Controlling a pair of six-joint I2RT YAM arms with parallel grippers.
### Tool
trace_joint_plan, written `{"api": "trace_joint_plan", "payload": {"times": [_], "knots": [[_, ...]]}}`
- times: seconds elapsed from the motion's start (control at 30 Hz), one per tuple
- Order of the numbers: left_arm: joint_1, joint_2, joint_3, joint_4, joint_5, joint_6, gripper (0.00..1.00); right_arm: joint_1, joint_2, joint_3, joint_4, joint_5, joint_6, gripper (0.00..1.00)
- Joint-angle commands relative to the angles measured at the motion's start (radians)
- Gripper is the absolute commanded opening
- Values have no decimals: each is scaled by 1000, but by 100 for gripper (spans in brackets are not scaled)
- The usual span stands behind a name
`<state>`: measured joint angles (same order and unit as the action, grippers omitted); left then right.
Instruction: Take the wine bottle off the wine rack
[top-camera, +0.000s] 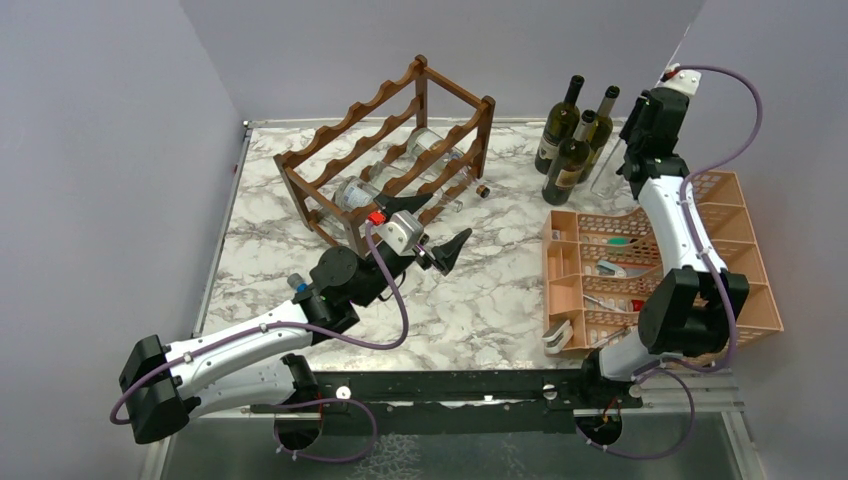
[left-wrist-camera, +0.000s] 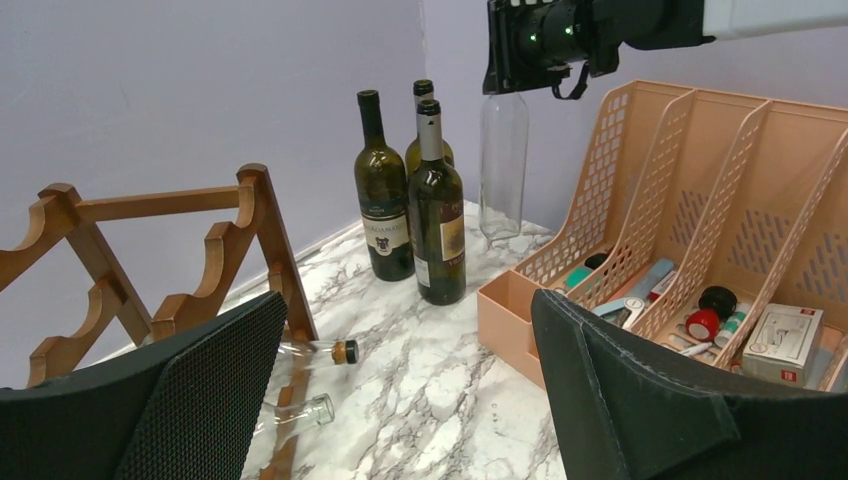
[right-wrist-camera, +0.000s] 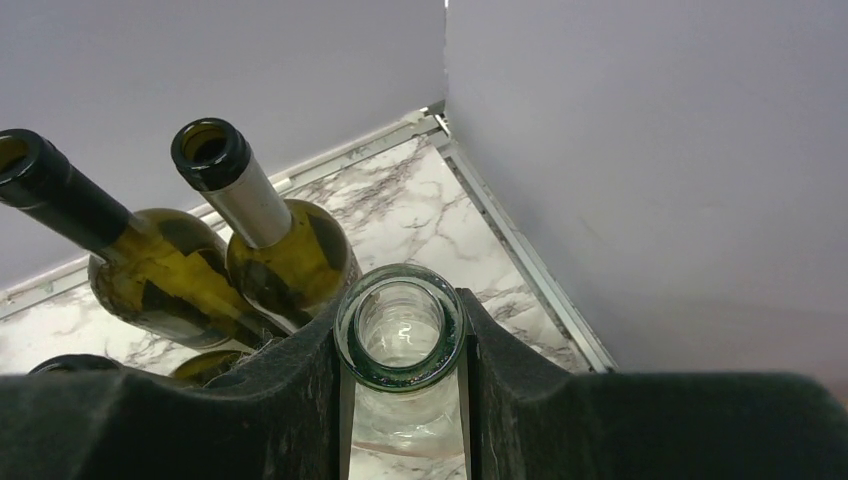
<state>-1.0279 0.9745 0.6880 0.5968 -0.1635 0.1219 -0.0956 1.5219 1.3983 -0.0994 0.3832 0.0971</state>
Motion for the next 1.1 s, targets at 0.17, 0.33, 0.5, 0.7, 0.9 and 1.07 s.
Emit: {"api": "trace_joint_plan", "payload": {"times": [0.17,0.33,0.5,0.7,0.9,1.07], "knots": [[-3,-8,-8,16,-22,35,99,-4,26,-23,206,-98,25,6],[-3,-16,-10,16,-32,51,99,-3,36,-106,263,-123,0,6],[-3,-25,-11,16,-37,61,99,-3,61,-131,280,-151,-7,6],[-3,-33,-11,17,-41,73,99,-4,76,-159,316,-199,-10,7],[-3,-37,-12,16,-53,83,99,-3,78,-177,315,-171,-28,12],[-2,-40,-13,17,-50,81,99,-3,73,-208,338,-168,-52,21]]}}
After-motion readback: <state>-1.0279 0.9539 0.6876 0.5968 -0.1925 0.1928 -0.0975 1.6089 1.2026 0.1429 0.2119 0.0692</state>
